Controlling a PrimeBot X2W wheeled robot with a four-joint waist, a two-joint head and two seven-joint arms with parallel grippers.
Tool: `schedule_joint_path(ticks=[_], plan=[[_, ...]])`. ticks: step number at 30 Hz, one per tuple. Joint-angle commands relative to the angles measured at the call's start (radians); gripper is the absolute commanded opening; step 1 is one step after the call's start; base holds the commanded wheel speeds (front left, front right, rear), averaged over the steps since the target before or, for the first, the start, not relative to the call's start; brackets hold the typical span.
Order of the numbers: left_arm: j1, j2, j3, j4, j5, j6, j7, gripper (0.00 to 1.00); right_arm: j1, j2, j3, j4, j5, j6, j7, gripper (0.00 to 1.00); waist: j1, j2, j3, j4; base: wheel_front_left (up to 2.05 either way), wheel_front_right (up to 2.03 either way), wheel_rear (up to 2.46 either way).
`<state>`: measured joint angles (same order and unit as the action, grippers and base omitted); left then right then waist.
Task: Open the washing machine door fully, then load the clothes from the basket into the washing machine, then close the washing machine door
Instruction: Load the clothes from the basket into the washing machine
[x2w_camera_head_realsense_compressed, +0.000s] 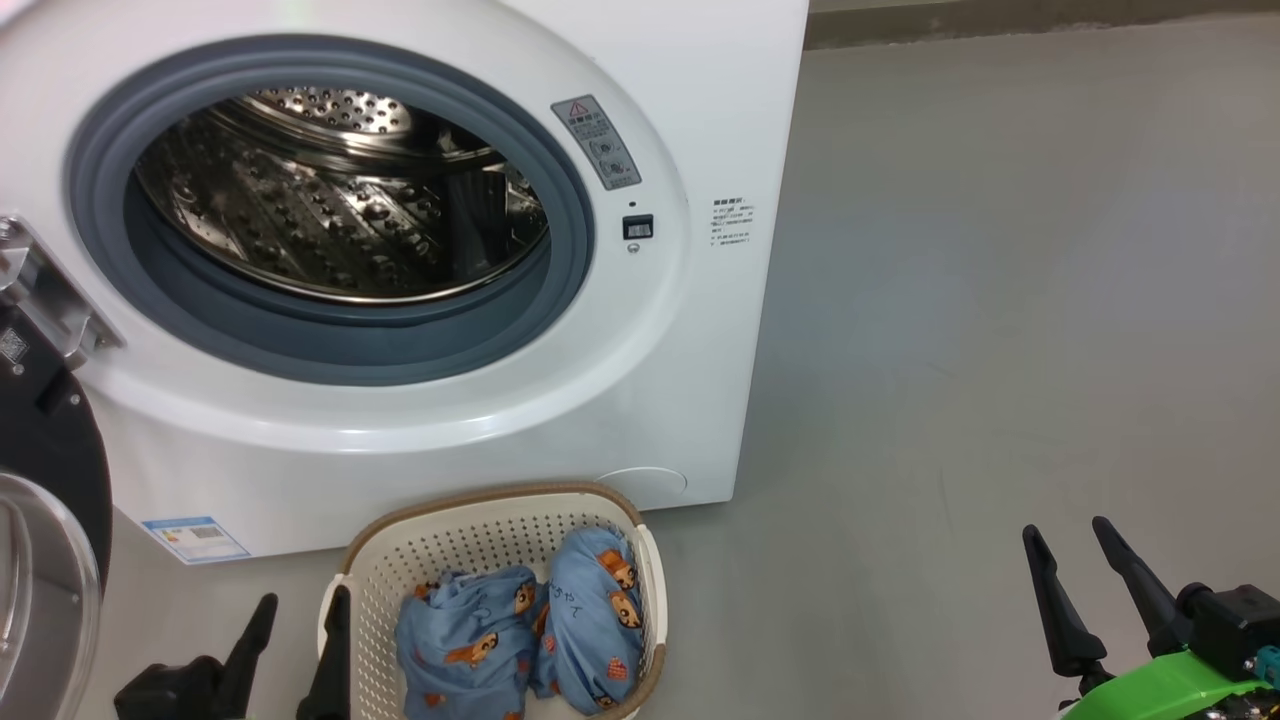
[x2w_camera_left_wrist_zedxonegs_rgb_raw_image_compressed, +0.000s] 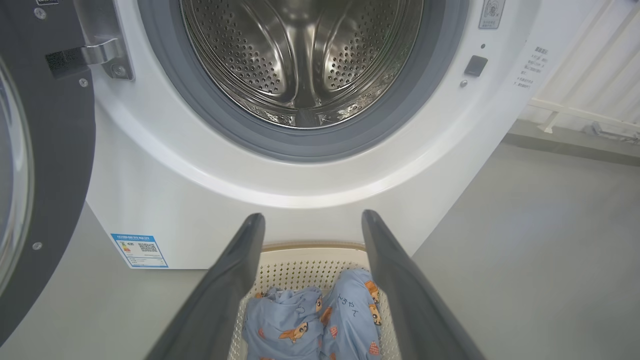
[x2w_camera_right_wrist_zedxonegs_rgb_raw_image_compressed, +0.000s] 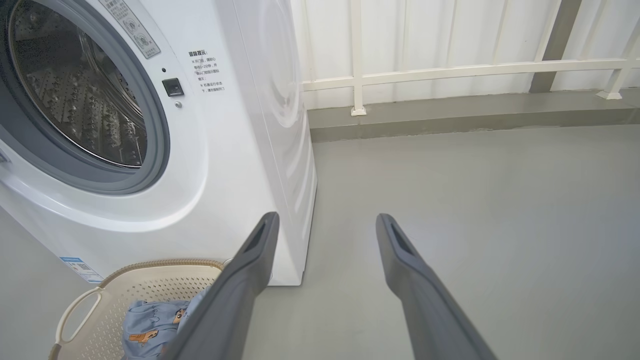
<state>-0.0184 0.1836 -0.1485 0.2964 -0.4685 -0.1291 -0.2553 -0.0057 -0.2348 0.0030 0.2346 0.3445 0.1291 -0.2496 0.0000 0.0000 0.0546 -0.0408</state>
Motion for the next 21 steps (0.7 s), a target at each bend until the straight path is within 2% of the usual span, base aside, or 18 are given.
schedule_joint_path(ticks=[1, 12, 21], plan=[[-0.032, 0.01, 0.034, -0.008, 0.014, -0.002, -0.006, 1.0, -0.02, -0.01, 0.019, -0.029, -0.012, 0.002, -0.012, 1.0, 0.0, 0.0, 0.012, 0.0, 0.0, 0.0, 0.0], [-0.071, -0.04, -0.001, 0.091, 0.054, -0.002, -0.006, 1.0, -0.059, 0.017, 0.022, -0.039, -0.015, 0.002, -0.012, 1.0, 0.0, 0.0, 0.091, -0.016, 0.0, 0.0, 0.0], [-0.187, -0.05, -0.035, 0.234, 0.078, -0.002, -0.006, 1.0, -0.126, 0.054, 0.029, -0.051, -0.019, 0.002, -0.012, 1.0, 0.0, 0.0, 0.22, -0.049, 0.0, 0.0, 0.0]])
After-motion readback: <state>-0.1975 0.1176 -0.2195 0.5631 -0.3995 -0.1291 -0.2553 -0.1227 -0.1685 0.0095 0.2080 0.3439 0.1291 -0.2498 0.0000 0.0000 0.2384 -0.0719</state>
